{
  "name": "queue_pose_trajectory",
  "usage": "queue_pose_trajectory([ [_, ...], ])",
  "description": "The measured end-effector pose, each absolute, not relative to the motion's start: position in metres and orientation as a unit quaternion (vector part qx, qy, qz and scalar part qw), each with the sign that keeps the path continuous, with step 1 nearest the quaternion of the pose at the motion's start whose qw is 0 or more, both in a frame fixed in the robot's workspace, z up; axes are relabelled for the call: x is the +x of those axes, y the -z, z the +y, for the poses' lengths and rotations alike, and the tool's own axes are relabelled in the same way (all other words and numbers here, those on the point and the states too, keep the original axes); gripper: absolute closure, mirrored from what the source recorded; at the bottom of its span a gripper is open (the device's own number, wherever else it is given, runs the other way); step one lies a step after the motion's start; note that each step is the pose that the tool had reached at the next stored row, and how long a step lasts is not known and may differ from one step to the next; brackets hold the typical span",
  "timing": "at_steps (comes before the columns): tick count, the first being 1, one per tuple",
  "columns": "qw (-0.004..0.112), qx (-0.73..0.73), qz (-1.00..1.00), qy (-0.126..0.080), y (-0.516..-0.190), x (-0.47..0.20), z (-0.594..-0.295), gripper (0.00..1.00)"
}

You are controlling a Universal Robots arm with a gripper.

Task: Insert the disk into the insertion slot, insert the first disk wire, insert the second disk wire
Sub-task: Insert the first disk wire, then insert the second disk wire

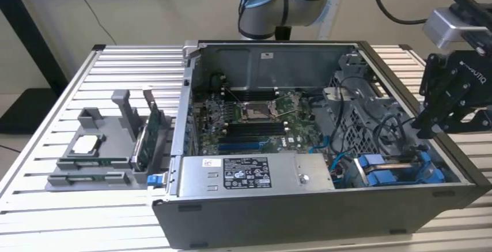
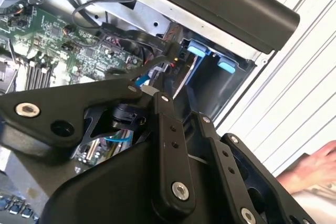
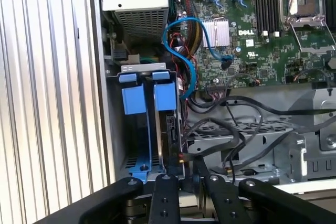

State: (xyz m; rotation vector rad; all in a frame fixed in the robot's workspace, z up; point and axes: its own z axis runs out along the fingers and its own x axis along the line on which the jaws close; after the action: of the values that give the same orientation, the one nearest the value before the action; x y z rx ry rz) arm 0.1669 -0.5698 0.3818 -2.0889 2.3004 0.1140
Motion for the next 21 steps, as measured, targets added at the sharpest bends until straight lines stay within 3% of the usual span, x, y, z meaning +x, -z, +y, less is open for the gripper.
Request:
queue_pose_trajectory([
  [11,0.015,-0.675,0.736,-0.040,-0.382,0.183,-0.565,0.74],
  [21,0.024,-0.678,0.732,-0.061,-0.382,0.198,-0.565,0.74],
])
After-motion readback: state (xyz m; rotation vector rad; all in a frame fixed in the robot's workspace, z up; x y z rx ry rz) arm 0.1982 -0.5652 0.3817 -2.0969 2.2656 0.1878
